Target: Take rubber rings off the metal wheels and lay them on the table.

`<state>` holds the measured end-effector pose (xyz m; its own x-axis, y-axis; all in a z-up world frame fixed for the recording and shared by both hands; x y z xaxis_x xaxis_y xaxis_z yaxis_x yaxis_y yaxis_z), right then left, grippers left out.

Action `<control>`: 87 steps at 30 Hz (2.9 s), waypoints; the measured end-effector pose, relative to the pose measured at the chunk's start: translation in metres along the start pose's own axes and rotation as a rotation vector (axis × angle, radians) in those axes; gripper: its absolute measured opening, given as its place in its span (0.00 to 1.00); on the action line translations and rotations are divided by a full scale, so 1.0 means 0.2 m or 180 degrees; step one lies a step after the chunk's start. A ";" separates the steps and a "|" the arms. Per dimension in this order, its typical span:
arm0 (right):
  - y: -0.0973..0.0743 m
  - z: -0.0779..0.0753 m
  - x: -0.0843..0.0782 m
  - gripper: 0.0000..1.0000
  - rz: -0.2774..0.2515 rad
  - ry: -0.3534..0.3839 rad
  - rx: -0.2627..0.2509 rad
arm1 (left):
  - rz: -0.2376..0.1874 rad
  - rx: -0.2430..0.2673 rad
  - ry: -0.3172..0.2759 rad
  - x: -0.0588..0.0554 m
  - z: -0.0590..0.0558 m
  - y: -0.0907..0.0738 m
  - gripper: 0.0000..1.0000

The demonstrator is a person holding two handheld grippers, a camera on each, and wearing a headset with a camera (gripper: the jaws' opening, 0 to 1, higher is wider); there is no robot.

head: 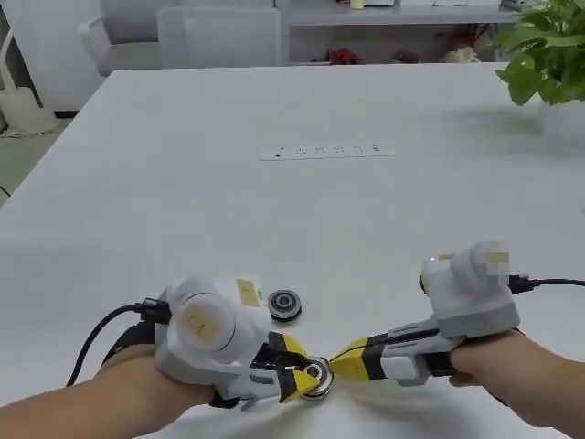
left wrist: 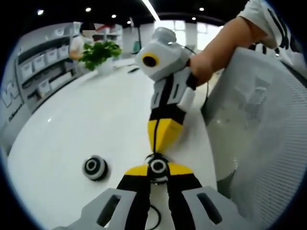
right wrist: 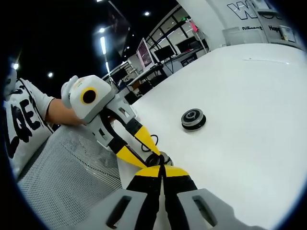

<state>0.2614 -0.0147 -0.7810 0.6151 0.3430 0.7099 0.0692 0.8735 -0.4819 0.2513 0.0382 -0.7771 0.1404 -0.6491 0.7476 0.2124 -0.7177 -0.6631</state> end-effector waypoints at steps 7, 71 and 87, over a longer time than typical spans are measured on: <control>0.02 0.03 0.01 0.00 0.0038 -0.0080 0.0058 | 0.0013 0.0004 -0.0007 0.00 0.00 0.00 0.12; -0.02 0.08 0.05 0.00 0.0042 -0.0227 0.0191 | -0.0218 -0.0130 -0.0019 0.04 -0.03 -0.23 0.34; 0.00 0.15 0.12 0.00 0.0052 -0.0314 0.0290 | -0.0274 0.0006 -0.0135 -0.02 0.01 -0.38 0.46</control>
<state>0.2538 0.0034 -0.7481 0.5351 0.3857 0.7516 -0.0144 0.8937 -0.4483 0.2360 0.0959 -0.7300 0.1624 -0.5739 0.8026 0.2273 -0.7698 -0.5964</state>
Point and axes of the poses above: the centre of the closed fingertips' face, and the gripper's own axes: y roughly forward along the fingers, z roughly to its left, x roughly out of its top, the point moved 3 cm from there along -y, roughly backward along the fingers, and after that the axes turned 3 degrees about z, right-handed, at the moved point
